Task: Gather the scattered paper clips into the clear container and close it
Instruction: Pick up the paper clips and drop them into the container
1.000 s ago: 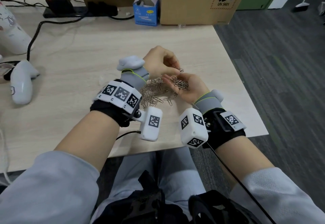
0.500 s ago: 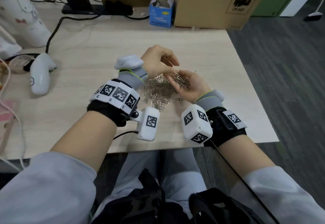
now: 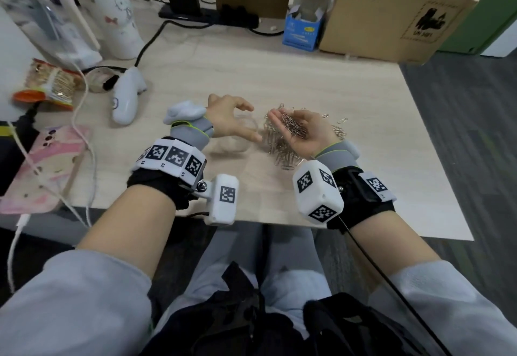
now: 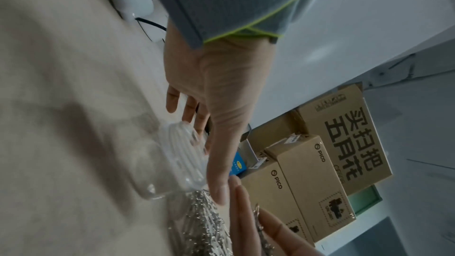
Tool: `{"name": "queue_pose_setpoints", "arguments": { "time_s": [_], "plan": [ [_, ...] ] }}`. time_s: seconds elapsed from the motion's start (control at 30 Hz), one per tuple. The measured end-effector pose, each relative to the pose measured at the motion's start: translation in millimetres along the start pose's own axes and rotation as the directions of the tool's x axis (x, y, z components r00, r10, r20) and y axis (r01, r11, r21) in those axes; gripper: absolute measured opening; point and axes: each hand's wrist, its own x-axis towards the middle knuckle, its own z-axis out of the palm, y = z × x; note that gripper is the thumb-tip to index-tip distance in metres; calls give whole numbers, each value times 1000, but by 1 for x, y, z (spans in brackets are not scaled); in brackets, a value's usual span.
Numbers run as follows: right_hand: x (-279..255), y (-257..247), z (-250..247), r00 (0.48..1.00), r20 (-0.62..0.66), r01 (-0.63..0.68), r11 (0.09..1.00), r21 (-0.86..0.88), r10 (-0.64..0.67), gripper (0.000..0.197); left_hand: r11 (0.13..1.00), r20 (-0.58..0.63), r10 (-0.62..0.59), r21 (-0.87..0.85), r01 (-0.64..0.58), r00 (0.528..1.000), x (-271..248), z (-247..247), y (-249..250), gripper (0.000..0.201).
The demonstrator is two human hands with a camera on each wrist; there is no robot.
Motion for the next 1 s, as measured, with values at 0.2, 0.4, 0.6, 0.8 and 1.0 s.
{"name": "queue_pose_setpoints", "arguments": {
  "time_s": [0.2,0.4,0.6,0.8,1.0],
  "plan": [
    [-10,14,13,996,41,-81,996,33,79,27,1000,-49,-17,22,18,999,-9,10,-13,83],
    [-22,18,27,987,82,-131,990,-61,136,33,992,-184,98,95,-81,978,-14,12,4,69],
    [-29,15,41,984,30,-161,957,-240,173,36,986,-165,118,140,-95,979,-14,13,13,67],
    [-34,13,45,973,51,-201,937,-285,225,40,994,-163,76,87,-62,984,-14,16,8,65],
    [-40,11,51,963,81,-208,904,-373,255,72,999,-143,34,33,-30,989,-15,18,4,68]
  ]
}}
